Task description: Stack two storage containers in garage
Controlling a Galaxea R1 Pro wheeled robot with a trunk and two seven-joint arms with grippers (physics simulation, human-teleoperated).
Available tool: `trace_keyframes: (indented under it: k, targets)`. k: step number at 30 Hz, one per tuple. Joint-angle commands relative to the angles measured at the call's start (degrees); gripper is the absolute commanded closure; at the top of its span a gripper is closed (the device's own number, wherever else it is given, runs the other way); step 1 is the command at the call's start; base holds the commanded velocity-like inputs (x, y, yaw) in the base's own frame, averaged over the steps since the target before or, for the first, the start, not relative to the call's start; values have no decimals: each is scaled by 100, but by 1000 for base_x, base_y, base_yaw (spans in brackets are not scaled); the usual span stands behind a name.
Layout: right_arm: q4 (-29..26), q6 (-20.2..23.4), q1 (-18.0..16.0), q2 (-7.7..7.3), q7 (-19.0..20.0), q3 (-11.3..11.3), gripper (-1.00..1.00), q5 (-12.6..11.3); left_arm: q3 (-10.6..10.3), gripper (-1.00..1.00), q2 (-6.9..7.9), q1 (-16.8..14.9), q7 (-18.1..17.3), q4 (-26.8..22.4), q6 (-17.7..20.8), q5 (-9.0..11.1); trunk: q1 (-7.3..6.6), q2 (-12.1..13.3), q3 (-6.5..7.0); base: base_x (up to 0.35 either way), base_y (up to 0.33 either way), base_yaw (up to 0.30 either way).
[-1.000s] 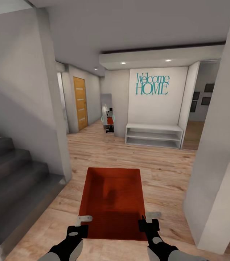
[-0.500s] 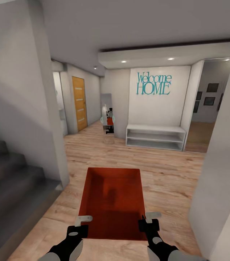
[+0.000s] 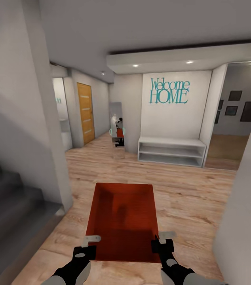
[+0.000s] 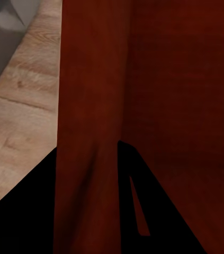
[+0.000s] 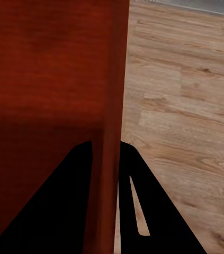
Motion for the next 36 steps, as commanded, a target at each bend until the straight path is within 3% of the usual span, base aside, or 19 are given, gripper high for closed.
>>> trace_keyframes:
  k: [1, 36]
  targets:
    - [-5, -349, -10, 2, -87, -147, 100, -121, -34, 100, 6, 1, 68, 23, 3, 88, 4, -4, -7, 322, 0, 0]
    - [-6, -349, -10, 2, -78, -154, 100, -121, -34, 100, 6, 1, 68, 23, 3, 88, 4, -4, -7, 322, 0, 0]
